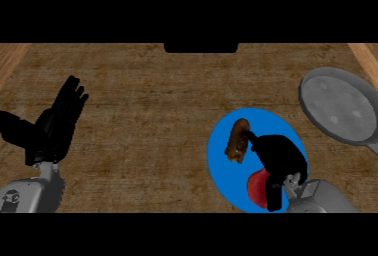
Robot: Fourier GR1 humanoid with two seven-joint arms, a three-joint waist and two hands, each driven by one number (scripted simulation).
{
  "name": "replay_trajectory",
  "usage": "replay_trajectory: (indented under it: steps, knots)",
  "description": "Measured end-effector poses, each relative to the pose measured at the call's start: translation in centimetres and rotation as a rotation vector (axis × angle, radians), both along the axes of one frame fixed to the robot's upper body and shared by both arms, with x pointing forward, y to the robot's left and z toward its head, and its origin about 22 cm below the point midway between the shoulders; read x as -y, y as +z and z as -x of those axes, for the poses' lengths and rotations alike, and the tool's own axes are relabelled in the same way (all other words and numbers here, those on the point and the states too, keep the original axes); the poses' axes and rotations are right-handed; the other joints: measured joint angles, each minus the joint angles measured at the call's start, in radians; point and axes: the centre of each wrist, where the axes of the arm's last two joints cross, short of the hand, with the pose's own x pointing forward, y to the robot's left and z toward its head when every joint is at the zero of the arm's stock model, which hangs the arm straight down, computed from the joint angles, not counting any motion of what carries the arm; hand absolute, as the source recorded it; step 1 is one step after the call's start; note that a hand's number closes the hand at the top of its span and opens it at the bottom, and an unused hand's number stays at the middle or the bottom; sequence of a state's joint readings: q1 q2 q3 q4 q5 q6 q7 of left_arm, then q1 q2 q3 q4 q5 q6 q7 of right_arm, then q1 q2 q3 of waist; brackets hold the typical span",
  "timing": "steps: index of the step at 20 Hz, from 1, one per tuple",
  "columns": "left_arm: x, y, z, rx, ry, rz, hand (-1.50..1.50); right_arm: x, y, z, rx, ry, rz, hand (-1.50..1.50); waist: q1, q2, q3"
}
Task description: Pick the pear from the plate and place it in the pan
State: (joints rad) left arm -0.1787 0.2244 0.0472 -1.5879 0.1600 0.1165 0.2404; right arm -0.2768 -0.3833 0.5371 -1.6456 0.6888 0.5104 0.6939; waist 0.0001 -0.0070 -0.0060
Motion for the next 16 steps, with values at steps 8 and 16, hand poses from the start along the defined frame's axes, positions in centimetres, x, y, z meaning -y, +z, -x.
replay_trajectory:
  steps: [8,16]
  knots:
    - [0.0,-0.2,0.2,-0.003,-0.006,-0.001,0.0,0.0,-1.7,-0.4,0.053,0.047,-0.053,1.5,0.0,-0.008,-0.007]
    - [0.2,-0.7,0.8,-0.004,0.005,0.001,0.0,0.7,0.2,0.2,0.163,0.031,-0.087,1.5,-0.002,0.001,0.002]
